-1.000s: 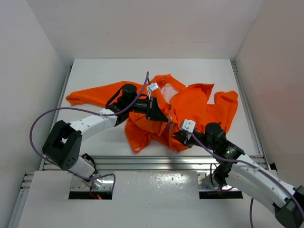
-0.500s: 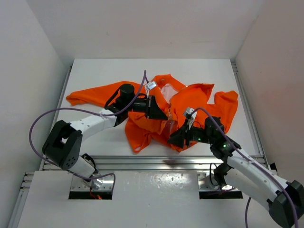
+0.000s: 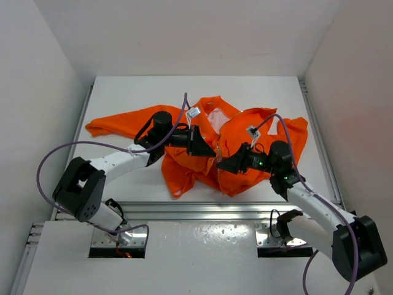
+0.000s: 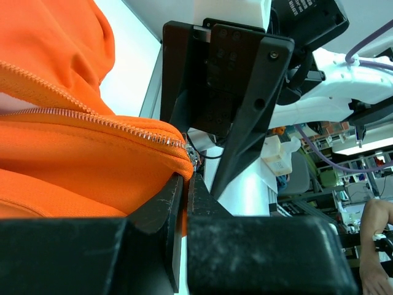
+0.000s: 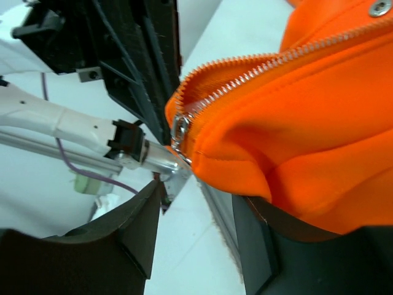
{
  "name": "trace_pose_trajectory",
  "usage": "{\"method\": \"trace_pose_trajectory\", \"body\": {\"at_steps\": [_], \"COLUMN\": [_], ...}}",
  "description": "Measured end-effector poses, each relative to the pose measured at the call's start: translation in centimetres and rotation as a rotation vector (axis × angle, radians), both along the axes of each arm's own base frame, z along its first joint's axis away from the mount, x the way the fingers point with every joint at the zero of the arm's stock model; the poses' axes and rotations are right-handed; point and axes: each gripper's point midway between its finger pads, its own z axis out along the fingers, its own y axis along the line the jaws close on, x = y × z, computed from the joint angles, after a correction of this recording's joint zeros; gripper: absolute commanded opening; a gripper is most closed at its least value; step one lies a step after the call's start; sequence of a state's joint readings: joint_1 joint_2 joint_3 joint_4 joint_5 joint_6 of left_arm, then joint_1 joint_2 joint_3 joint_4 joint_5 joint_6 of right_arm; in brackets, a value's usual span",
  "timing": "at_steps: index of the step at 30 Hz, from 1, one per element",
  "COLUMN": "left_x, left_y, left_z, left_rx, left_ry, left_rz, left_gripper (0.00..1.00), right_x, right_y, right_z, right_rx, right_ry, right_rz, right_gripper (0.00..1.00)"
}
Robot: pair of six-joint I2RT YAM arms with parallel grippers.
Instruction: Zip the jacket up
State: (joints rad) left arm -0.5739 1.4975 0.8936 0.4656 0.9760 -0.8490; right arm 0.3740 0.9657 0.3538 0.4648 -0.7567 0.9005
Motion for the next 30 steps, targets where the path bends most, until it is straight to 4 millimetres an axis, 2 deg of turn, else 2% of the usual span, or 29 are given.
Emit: {"method": "trace_pose_trajectory", "body": {"at_steps": [6, 10, 16, 21, 25, 26, 30], "left_x": [0.0, 0.0, 0.0, 0.0, 0.1, 0.1, 0.2], "left_y": [0.0, 0.0, 0.0, 0.0, 0.0, 0.0, 0.0], "left_z": [0.0, 0.1, 0.2, 0.3, 0.3, 0.3, 0.0], "left_rx": [-0.001, -0.004, -0.009, -0.01, -0.011, -0.011, -0.003], "left_ry": [0.001, -0.003, -0.007, -0.008, -0.01, -0.011, -0.02], "left_rz": [0.0, 0.0, 0.0, 0.0, 0.001, 0.001, 0.004], "left_gripper": [0.0, 0.0, 0.0, 0.0, 0.0, 0.0, 0.0], "right_x": [-0.1, -0.1, 0.5, 0.8, 0.9, 0.9, 0.8], "right_y": [0.4, 0.5, 0.2, 0.1, 0.2, 0.2, 0.3], "right_z": [0.9, 1.2, 1.3, 1.7, 2.2, 2.3, 2.6], "right_rx": [0.041, 0.051, 0.056, 0.059, 0.061, 0.062, 0.062], "right_ry": [0.004, -0.001, -0.014, -0.027, -0.052, -0.058, -0.074], "right_rz": [0.024, 0.027, 0.014, 0.011, 0.015, 0.018, 0.029], "right_gripper": [0.52, 0.49, 0.37, 0.35, 0.24, 0.16, 0.02]}}
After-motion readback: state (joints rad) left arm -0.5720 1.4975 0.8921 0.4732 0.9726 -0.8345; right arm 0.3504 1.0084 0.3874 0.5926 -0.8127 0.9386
